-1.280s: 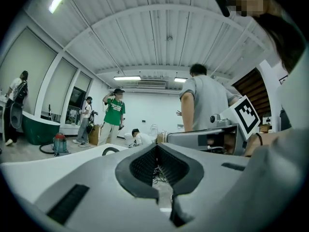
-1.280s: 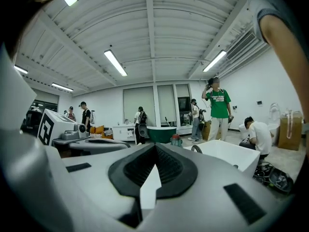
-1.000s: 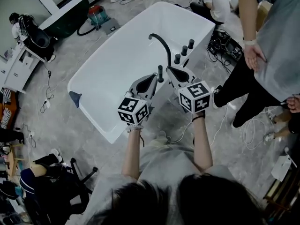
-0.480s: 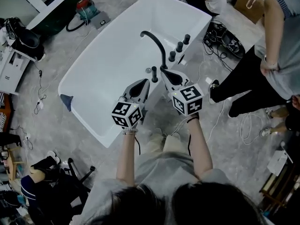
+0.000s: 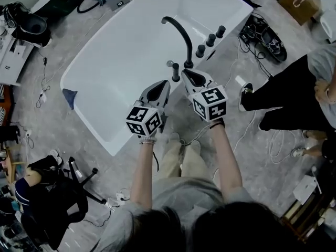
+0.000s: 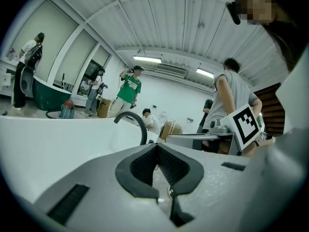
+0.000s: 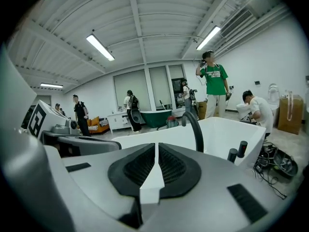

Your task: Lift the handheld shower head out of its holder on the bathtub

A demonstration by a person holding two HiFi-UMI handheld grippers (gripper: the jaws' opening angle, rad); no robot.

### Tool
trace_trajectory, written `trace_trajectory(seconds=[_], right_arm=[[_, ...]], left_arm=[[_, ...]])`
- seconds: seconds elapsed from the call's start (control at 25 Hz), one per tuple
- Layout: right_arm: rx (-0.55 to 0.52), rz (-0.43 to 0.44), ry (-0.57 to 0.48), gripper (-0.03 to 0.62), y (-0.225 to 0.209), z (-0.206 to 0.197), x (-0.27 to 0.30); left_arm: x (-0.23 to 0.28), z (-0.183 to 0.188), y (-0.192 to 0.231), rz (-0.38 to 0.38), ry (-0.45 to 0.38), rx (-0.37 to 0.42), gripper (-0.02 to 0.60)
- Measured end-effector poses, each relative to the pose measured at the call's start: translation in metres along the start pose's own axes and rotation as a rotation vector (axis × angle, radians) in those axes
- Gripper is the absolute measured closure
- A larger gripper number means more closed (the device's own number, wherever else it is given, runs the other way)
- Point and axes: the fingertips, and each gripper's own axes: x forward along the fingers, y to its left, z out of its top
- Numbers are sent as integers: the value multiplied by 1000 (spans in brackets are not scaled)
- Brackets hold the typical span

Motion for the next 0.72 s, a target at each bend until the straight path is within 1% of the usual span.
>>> trace_trajectory(seconds=[0.08,0.24,0.36,0.56,0.72], right_arm=[[5,6,10,593,-4,-13,5],[2,29,29,577,1,-32,27],[7,30,35,569,0,-46,40],[14,42,53,545,-11,-62,61],[16,55,72,518,-7,-77,82]], left_arm=[[4,-10,2,8,4,-3,575],[6,-23,22,27,5,-9,575],[8,-37,34,34,14,-13,575],[25,-54,47,34,33,-23,575],[26,-68,66,43,42,-36,575]])
